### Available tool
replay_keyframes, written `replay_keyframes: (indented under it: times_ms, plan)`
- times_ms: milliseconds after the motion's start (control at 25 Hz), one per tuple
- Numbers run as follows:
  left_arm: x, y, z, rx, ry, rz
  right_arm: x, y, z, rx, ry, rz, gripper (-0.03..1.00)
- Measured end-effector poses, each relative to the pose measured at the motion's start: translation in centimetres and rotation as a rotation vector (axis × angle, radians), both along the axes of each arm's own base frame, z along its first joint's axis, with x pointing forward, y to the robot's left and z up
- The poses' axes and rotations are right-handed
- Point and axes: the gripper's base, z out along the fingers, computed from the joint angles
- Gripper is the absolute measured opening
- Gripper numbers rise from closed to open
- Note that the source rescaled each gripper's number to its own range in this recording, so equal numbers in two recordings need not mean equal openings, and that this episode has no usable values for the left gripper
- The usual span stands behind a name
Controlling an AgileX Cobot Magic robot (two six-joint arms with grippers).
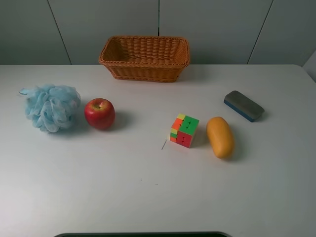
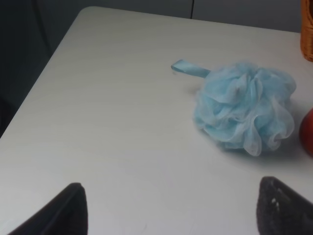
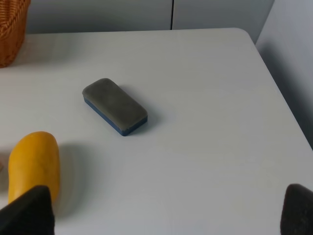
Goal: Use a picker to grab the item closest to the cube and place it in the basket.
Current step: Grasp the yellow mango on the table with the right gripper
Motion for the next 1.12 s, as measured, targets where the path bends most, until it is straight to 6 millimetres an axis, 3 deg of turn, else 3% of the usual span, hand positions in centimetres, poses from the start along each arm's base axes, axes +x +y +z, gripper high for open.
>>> replay_keyframes:
  times_ms: [480, 600, 800, 920, 1080, 1120]
  plan:
    - [0.0, 0.0, 0.0, 0.000, 0.000, 0.000, 0.0, 0.0, 0.0, -0.002, -0.003, 0.005, 1.00]
    - [0.0, 0.0, 0.0, 0.000, 0.000, 0.000, 1.0, 0.1, 0.9, 0.002, 0.046, 0.027, 1.00]
    - [0.0, 0.0, 0.0, 0.001, 0.000, 0.000, 5.5, 0.1, 4.0, -0.004, 0.224, 0.109, 1.00]
    - [0.0, 0.0, 0.0, 0.001, 0.000, 0.000, 9.7, 0.1, 5.4, 0.025, 0.349, 0.166, 1.00]
    - [0.0, 0.0, 0.0, 0.001, 0.000, 0.000, 15.1, -0.1, 5.6, 0.073, 0.486, 0.214, 1.00]
    - [0.0, 0.0, 0.0, 0.001, 0.000, 0.000, 15.1, -0.1, 5.6, 0.073, 0.486, 0.214, 1.00]
